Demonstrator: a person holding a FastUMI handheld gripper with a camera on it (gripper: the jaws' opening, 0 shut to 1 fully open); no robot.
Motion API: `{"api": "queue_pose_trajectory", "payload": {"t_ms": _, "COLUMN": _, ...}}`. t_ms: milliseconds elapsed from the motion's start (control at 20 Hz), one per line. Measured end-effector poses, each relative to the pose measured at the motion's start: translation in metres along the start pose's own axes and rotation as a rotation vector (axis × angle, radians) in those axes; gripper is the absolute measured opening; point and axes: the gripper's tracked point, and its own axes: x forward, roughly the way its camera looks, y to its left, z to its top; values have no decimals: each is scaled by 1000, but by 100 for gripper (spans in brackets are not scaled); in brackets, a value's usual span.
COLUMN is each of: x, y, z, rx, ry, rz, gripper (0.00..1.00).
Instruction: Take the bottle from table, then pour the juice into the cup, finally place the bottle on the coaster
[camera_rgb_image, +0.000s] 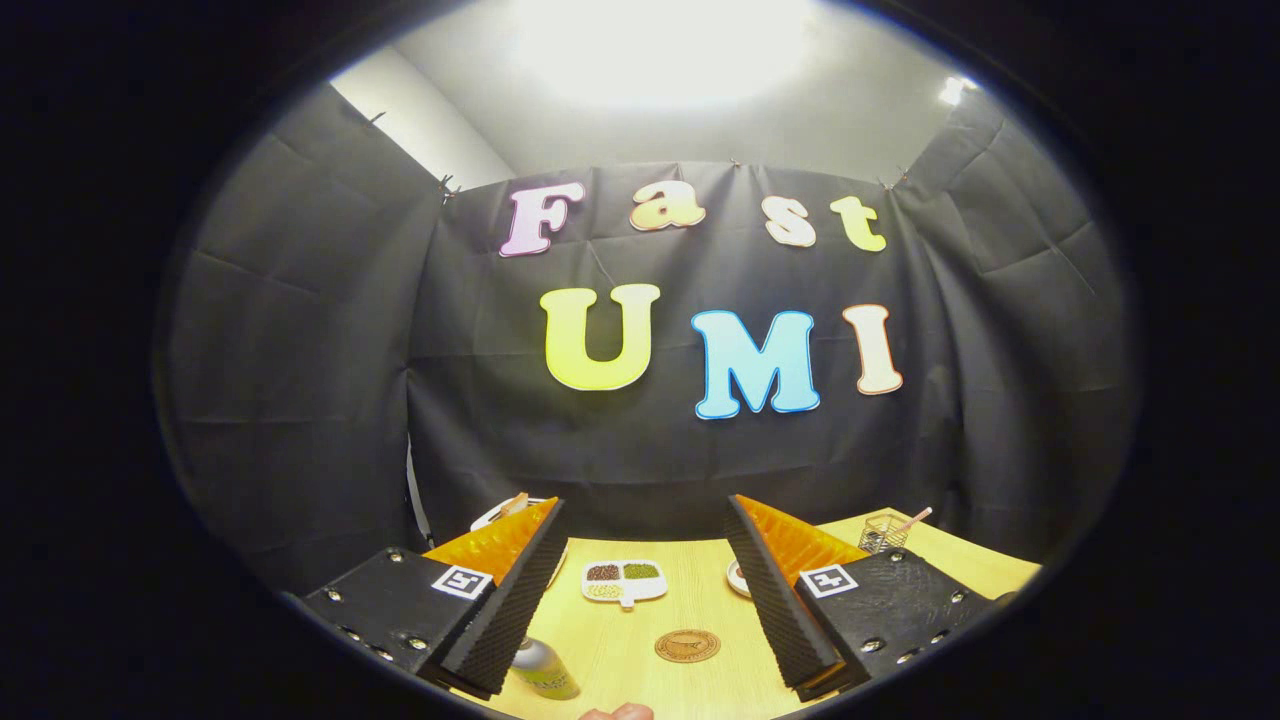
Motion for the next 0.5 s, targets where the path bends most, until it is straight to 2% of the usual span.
{"api": "queue_pose_trajectory", "payload": {"t_ms": 500, "x": -2, "y": 5, "z": 3, "rx": -36, "ry": -23, "rz": -17, "gripper": 96}}
